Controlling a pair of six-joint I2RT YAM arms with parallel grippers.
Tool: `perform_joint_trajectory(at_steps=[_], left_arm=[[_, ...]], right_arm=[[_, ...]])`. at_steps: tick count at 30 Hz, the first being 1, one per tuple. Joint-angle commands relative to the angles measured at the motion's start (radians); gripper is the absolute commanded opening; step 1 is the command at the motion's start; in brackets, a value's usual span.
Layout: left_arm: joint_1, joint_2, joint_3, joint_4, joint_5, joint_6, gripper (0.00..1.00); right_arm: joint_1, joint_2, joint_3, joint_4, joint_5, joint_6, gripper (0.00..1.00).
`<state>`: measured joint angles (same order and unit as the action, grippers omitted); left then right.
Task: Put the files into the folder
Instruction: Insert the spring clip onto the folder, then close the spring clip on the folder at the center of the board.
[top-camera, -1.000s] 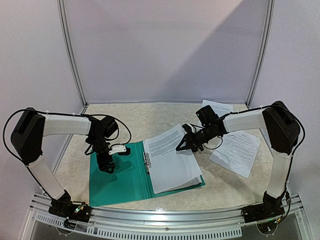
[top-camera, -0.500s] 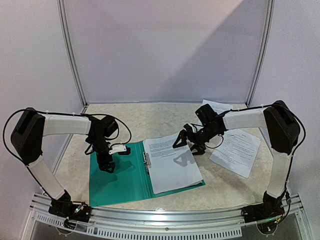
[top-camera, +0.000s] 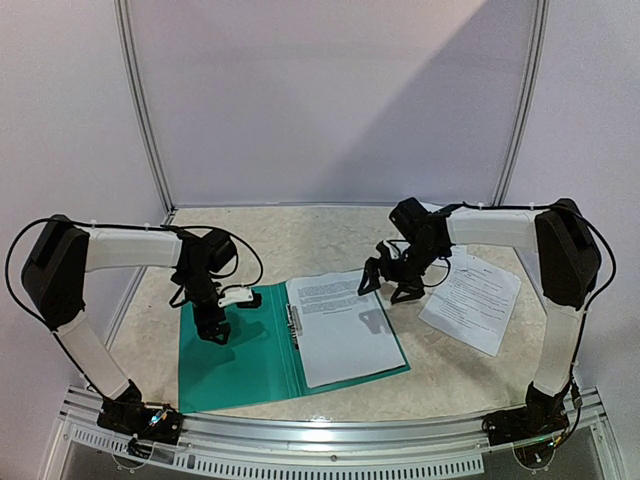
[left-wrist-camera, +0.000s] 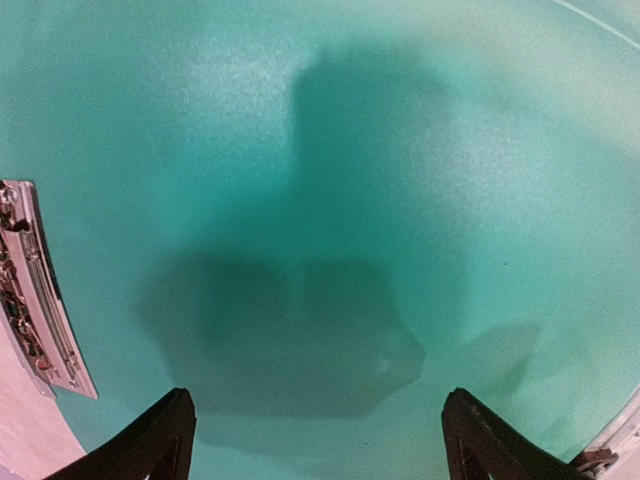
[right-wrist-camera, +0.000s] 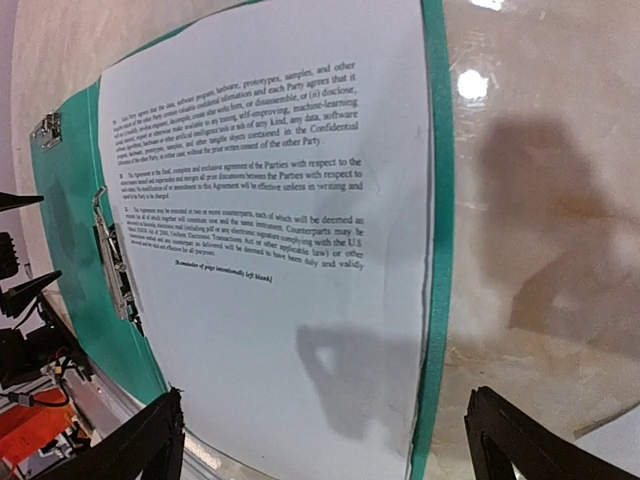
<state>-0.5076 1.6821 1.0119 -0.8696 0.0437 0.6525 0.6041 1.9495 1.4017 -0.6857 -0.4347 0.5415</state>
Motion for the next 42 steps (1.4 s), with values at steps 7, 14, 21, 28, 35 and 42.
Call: perform_joint_trajectory(at_steps=[7,14,21,28,35,42], left_arm=[[0.010,-0.111,0.068,-0.055,0.052,-0.002,0.88],[0.029,-0.147,0.080,-0.054,0.114,-0.027,0.88],[0.035,-0.127,0.092,0.079,0.243,-0.138,0.75],[0.034,0.018,0.213,0.255,0.445,-0.378,0.60],[0.019,0.237,0.322,0.293,0.537,-0.514,0.49],[0.015,0.240,0.292,0.342,0.539,-0.540,0.47]], right_arm=[[0.137,-0.104,0.196,-0.010,0.181,-0.313,0.87],[0.211,0.037,0.351,0.100,0.156,-0.452,0.39],[0.231,0.179,0.390,0.228,0.102,-0.367,0.31],[0.232,0.210,0.385,0.254,0.124,-0.278,0.26],[0.217,0.134,0.194,0.273,0.197,-0.098,0.07],[0.216,0.161,0.076,0.400,0.118,0.015,0.00]])
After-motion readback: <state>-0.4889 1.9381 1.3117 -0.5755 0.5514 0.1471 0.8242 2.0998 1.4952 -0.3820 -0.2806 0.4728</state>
